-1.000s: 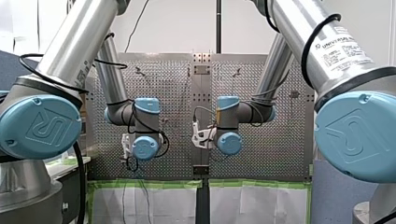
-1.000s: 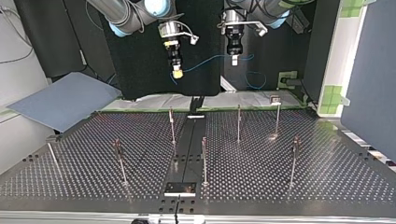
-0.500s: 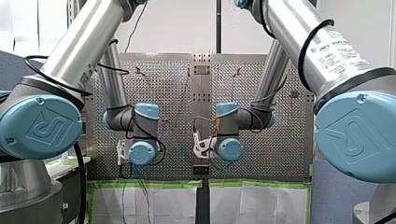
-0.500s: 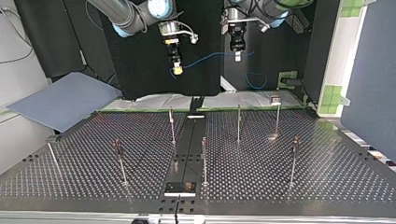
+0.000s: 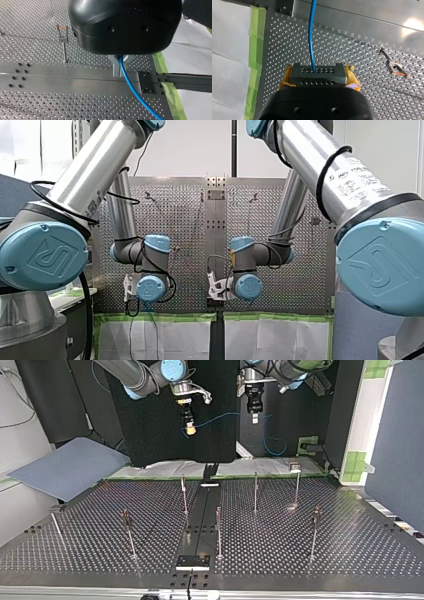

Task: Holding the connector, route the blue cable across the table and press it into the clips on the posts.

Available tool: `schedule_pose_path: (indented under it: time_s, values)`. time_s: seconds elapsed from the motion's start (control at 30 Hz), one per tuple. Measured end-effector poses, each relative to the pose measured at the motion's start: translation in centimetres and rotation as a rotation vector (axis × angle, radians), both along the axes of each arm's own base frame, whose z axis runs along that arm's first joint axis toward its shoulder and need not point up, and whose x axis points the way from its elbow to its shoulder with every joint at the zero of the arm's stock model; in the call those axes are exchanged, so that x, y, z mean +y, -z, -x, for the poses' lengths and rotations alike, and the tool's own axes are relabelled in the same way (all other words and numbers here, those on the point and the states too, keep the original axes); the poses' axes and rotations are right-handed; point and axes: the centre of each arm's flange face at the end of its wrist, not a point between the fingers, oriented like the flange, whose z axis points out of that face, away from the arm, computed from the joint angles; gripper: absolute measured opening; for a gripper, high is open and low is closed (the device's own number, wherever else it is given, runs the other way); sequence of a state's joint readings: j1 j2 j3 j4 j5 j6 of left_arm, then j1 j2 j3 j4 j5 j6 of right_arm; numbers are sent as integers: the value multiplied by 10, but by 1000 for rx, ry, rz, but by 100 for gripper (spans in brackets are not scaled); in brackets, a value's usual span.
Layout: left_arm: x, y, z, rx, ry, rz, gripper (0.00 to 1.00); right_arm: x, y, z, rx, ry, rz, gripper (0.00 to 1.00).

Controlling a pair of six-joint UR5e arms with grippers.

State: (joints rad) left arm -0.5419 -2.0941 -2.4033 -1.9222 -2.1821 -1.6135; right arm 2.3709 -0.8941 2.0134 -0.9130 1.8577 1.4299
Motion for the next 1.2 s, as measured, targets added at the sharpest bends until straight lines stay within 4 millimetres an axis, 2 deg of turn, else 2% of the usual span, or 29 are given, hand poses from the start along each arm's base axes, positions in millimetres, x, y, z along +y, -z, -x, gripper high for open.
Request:
schedule_pose_path:
  time_s: [0.13,0.43,0.87,1.07,1.2]
  values:
    - [-2,-6,-6,-17,-10,2,0,-5,-9,-7,-15,-6,13,0]
    - [2,-31,-19,-46,-86,14,0,-14,-54,-29,-118,-39,40,0]
    - [1,-90,-51,-134,-226,117,0,-31,-145,-64,-271,-138,71,0]
    - [2,-118,-65,-181,-282,184,0,-37,-192,-74,-312,-164,104,0]
    - [5,-133,-68,-203,-319,221,0,-38,-217,-80,-331,-188,118,0]
